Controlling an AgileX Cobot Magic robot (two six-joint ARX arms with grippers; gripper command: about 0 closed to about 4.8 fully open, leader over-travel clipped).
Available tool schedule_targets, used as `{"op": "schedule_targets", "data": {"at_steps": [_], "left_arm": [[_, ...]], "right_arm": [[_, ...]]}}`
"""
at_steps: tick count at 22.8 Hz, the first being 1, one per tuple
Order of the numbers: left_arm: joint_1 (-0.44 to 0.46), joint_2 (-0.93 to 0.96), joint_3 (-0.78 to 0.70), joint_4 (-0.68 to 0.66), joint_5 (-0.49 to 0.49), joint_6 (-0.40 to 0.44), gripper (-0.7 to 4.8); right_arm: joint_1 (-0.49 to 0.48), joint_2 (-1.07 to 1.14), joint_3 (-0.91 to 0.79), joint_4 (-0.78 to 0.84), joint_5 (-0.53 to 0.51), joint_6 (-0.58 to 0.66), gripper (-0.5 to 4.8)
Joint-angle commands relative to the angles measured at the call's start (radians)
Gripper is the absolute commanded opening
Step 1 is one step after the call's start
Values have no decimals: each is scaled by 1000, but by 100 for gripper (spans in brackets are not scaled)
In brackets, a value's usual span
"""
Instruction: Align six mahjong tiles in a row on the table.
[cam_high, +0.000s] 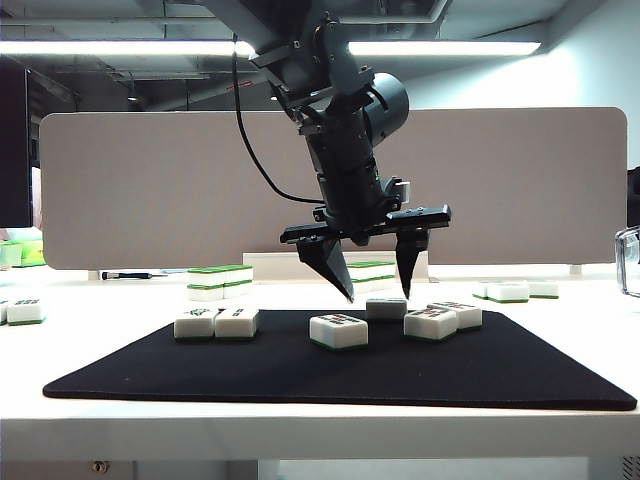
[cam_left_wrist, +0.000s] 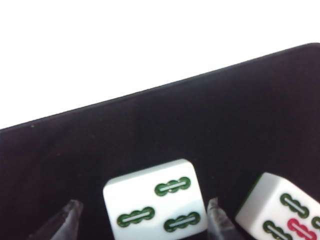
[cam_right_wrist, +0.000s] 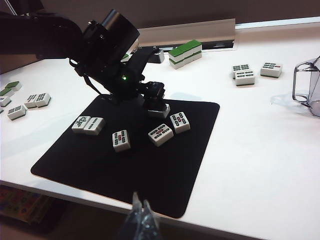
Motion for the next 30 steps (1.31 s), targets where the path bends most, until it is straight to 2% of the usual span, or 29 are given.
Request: {"op": "schedule_targets", "data": {"at_steps": [1, 9, 12, 15, 21, 22, 29, 30], "left_arm": [[-4, -1, 3, 29, -7, -14, 332], [-10, 32, 3, 32, -7, -35, 326], [-10, 34, 3, 41, -7, -35, 270], [-10, 34, 3, 48, -7, -35, 238], [-10, 34, 3, 45, -6, -20, 237], [-10, 34, 4, 41, -5, -4, 237], [-3, -24, 4, -98, -8, 293, 236], [-3, -46, 4, -131, -6, 366, 231]], "right_arm": [[2, -11, 3, 17, -2, 0, -1], [2, -11, 3, 16, -2, 0, -1], [2, -11, 3, 16, -2, 0, -1], [2, -11, 3, 16, -2, 0, -1], [2, -11, 3, 16, -2, 0, -1], [2, -11, 3, 16, -2, 0, -1], [1, -11, 3, 16, -2, 0, -1], [2, -11, 3, 16, -2, 0, -1]]}}
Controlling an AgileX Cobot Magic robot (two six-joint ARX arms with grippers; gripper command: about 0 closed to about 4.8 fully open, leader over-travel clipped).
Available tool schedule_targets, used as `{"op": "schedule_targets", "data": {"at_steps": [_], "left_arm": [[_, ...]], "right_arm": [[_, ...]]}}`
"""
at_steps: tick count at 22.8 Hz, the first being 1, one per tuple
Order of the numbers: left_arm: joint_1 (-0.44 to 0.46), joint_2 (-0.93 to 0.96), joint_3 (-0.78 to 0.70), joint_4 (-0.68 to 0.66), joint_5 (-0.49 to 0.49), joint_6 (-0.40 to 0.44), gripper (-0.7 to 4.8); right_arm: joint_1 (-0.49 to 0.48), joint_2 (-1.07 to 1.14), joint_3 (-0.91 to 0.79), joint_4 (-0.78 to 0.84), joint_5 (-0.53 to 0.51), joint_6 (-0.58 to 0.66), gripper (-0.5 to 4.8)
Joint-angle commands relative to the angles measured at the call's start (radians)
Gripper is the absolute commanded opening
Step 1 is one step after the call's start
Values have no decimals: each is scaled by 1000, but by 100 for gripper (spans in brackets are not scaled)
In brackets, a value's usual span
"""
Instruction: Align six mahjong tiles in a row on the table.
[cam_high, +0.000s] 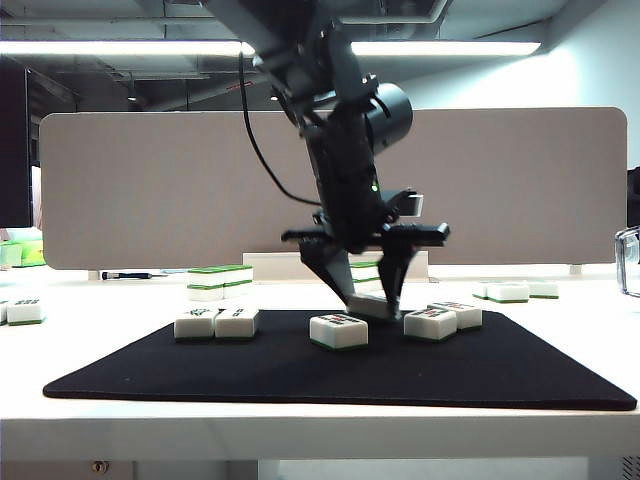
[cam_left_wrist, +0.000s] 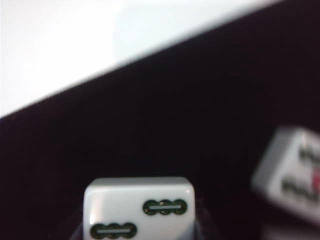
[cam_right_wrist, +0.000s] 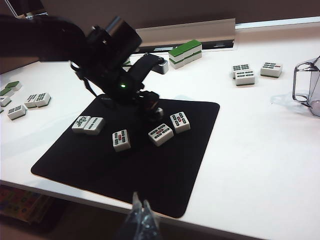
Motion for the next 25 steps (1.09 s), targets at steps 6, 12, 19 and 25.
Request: {"op": "schedule_targets", "data": {"at_steps": [6, 12, 19, 25], "left_arm": [[5, -140, 5, -181, -4, 512, 145], [31, -170, 5, -320, 84, 632, 147], [146, -183, 5, -380, 335, 667, 156], [238, -183, -29, -383, 478, 766, 156]], "right_arm": [[1, -11, 3, 16, -2, 0, -1], [1, -11, 3, 16, -2, 0, -1], [1, -11, 3, 16, -2, 0, -1], [1, -11, 3, 16, 2, 0, -1]]}}
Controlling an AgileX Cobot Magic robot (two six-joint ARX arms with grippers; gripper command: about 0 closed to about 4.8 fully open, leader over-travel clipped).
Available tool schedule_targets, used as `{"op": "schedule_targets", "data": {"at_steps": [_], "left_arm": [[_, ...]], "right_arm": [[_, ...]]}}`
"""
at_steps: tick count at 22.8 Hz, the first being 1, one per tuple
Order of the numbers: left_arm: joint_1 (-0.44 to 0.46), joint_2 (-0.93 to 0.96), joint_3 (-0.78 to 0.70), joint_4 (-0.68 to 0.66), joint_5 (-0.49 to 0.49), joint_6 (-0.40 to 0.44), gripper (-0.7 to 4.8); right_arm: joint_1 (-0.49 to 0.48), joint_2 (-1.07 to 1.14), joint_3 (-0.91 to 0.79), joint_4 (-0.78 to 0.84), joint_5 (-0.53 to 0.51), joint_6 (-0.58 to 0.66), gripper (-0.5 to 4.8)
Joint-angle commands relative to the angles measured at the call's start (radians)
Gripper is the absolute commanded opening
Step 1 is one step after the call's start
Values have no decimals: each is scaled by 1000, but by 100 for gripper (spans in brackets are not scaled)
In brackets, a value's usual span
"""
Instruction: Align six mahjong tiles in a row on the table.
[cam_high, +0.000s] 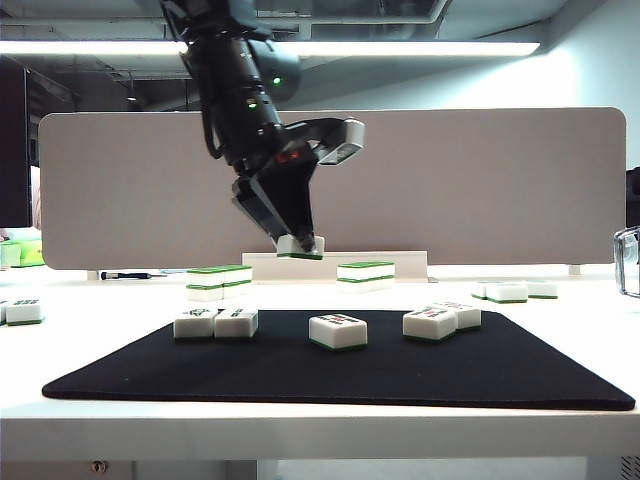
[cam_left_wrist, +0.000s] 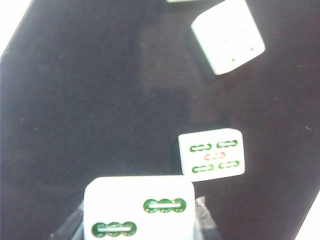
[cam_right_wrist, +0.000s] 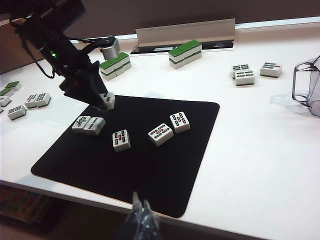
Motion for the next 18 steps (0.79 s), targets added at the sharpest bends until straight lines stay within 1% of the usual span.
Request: {"op": "schedule_targets", "data": {"at_steps": [1, 3, 4, 5, 7, 8, 10, 11, 14, 18], "left_arm": [[33, -9, -35, -14, 30, 61, 156], [45, -9, -68, -21, 29, 121, 156], [48, -8, -90, -21, 29, 169, 156], [48, -8, -102, -14, 28, 190, 156], [40, -8, -127, 6, 26, 252, 156], [35, -7, -136, 14, 16, 299, 156], [24, -6, -140, 29, -3, 351, 156], [20, -6, -140, 43, -10, 364, 156], [5, -6, -140, 82, -43, 364, 156], [-1, 21, -141, 77, -40, 364, 156]], "right_arm": [[1, -11, 3, 16, 2, 0, -1], [2, -11, 3, 16, 2, 0, -1], [1, -11, 3, 16, 2, 0, -1], [1, -11, 3, 16, 2, 0, -1], [1, -11, 3, 16, 2, 0, -1], [1, -11, 3, 16, 2, 0, -1], [1, -11, 3, 16, 1, 0, -1], [2, -11, 3, 16, 2, 0, -1], [1, -11, 2, 16, 1, 0, -1], [1, -11, 2, 16, 1, 0, -1]]}}
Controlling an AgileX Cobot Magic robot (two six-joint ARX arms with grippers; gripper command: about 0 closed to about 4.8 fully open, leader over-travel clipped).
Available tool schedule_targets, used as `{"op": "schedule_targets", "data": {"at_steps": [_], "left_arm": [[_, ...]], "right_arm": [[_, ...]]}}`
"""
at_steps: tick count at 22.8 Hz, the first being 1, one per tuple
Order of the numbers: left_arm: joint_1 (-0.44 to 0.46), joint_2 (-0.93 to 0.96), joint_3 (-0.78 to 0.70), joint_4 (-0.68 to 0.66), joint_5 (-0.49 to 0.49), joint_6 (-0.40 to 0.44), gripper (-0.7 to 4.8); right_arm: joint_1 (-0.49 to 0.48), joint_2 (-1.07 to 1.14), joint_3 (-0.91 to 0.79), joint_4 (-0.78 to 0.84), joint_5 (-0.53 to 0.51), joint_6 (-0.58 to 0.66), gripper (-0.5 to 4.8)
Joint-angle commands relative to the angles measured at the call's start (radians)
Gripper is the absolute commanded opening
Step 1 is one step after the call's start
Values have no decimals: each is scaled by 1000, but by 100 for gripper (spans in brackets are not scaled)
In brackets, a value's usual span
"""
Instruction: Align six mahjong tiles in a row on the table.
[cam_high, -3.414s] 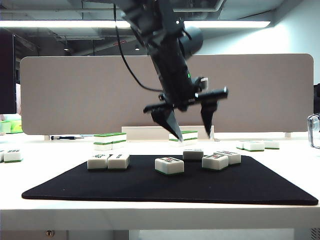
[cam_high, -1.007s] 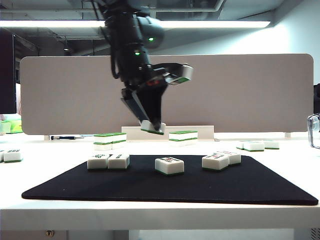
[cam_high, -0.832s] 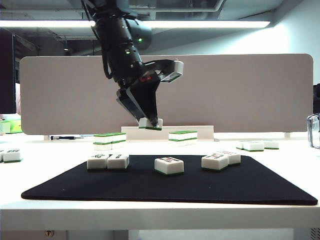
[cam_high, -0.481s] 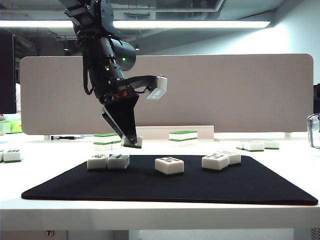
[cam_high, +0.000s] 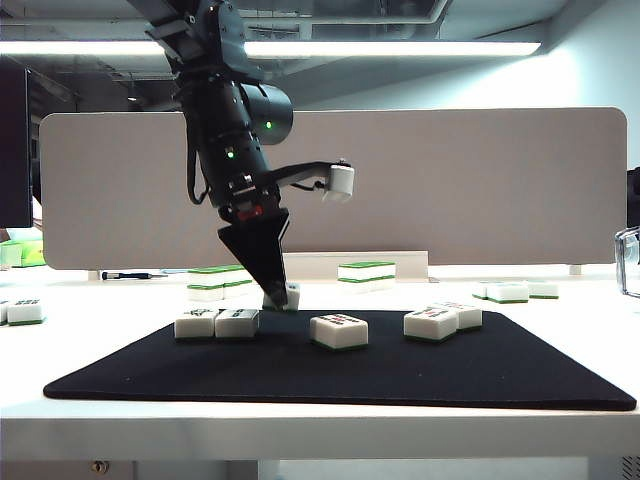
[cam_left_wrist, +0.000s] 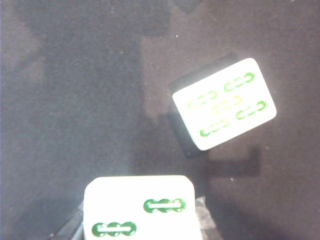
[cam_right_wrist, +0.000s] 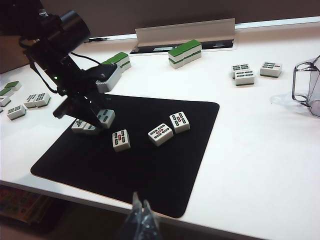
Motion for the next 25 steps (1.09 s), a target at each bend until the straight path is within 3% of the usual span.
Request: {"op": "schedule_targets", "data": {"at_steps": [1, 5, 7, 11, 13, 16, 20, 23, 25], "left_arm": [[-3, 25, -1, -19, 4, 4, 157], [-3, 48, -2, -12, -22, 4, 158], [-3, 48, -1, -4, -22, -3, 218], [-3, 48, -1, 1, -22, -3, 232], [-3, 48, -1, -4, -22, -3, 307], [-3, 47, 0, -10, -22, -10, 311], [-21, 45, 108, -92, -9, -194, 311], [-73, 40, 171, -92, 42, -534, 310], [-115, 49, 167, -91, -3, -573, 310]], "right_arm": [[2, -11, 3, 16, -1, 0, -1], [1, -11, 3, 16, -1, 0, -1], [2, -11, 3, 16, -1, 0, -1], [1, -11, 3, 16, -1, 0, -1], [2, -11, 3, 16, -1, 0, -1], [1, -11, 3, 16, -1, 0, -1], [1, -11, 3, 16, -1, 0, -1], [2, -11, 3, 16, -1, 0, -1], [2, -11, 3, 16, -1, 0, -1]]}}
